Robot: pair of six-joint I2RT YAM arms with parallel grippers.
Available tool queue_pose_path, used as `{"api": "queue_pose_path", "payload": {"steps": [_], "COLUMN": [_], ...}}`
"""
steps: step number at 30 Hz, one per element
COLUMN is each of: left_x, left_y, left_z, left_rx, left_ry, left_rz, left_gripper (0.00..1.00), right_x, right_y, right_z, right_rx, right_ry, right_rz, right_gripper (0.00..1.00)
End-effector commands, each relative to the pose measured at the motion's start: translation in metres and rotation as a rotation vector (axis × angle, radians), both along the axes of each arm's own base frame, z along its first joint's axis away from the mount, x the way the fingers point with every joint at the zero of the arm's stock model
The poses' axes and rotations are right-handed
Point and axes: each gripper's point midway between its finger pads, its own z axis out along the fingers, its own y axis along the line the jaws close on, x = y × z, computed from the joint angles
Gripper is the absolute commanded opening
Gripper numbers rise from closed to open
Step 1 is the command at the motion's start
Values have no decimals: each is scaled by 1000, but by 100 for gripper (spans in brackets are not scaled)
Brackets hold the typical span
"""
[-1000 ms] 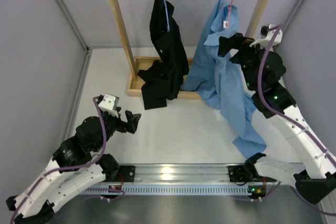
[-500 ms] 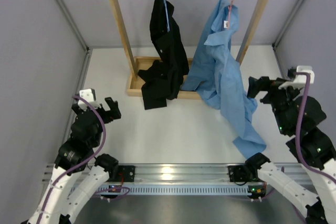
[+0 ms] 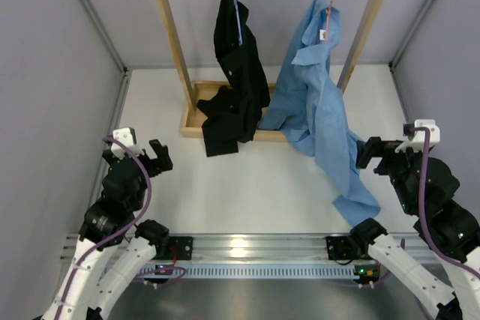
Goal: Place the shirt on the hanger
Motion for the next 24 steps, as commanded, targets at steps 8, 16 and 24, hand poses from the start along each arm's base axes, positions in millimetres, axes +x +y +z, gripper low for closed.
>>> {"api": "queue_pose_path", "payload": {"steps": [8,16,24], "left_x": [8,13,15], "left_y": [-21,-45,-48], "left_z": [-8,-24,-29], "left_rx": [-15,-24,-43], "left_ry": [4,72,81], "left_rz": [-102,-214,-216], "left_gripper": [98,98,98], "right_x": [-11,-3,0], "right_y": [-31,-21,-23], "right_z": [-26,-37,-49], "right_rx": [14,25,35], "right_ry": [15,18,27], "right_rz": [-161,-133,-160], "right_gripper": [100,99,100]}}
